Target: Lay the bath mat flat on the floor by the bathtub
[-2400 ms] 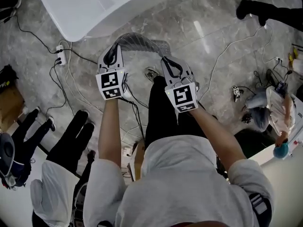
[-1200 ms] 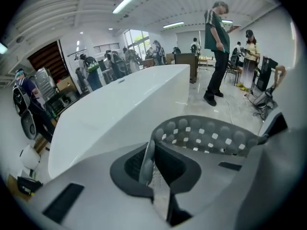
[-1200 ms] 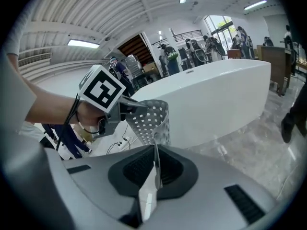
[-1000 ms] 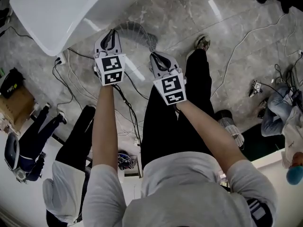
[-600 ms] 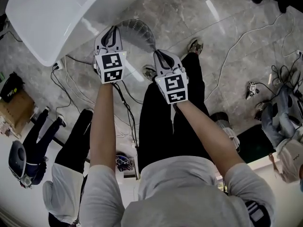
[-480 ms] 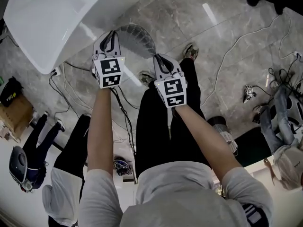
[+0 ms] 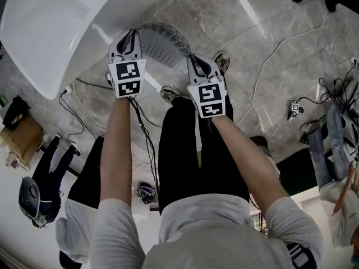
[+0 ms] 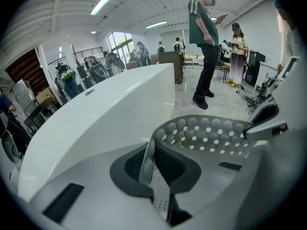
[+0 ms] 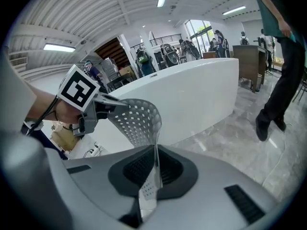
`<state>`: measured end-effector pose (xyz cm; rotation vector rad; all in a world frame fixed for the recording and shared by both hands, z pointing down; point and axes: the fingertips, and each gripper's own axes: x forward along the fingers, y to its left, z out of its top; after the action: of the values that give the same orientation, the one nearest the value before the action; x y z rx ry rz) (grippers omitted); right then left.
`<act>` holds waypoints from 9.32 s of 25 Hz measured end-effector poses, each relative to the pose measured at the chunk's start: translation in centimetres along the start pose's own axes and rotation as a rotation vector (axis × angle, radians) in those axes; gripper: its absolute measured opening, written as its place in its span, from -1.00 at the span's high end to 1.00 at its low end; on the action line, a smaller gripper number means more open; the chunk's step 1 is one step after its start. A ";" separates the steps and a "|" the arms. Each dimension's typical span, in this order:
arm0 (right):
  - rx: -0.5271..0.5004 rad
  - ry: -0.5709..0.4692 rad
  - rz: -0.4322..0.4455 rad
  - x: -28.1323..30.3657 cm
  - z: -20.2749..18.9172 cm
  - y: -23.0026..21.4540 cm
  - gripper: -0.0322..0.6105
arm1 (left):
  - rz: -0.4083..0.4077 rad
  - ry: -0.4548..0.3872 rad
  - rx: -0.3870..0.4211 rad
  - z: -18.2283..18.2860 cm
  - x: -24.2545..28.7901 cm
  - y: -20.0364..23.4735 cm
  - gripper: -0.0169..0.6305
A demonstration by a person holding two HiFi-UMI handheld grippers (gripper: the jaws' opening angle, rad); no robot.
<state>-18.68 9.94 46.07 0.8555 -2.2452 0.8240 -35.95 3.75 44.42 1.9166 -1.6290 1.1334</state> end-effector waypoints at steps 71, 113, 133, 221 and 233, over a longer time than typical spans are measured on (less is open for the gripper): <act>0.164 0.042 -0.242 3.4 -3.6 -23.2 0.84 | -0.288 0.076 0.196 8.8 19.9 -14.0 0.86; 0.238 0.039 -0.272 10.2 -10.1 -37.2 0.84 | -0.360 0.101 0.363 9.3 34.6 -23.5 0.86; 0.230 -0.008 -0.319 13.8 -12.5 -42.4 0.84 | -0.368 0.047 0.409 8.9 41.1 -25.9 0.86; 0.057 -0.106 -0.498 23.0 -20.5 -57.7 0.50 | -0.123 -0.165 0.593 10.7 60.9 -27.4 0.24; 0.049 -0.134 -0.538 22.0 -19.8 -56.7 0.49 | -0.199 -0.173 0.481 9.4 58.5 -28.2 0.24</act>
<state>14.91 -17.94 92.87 1.4865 -1.9564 0.5784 -6.10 -33.16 89.73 2.4741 -1.2835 1.4009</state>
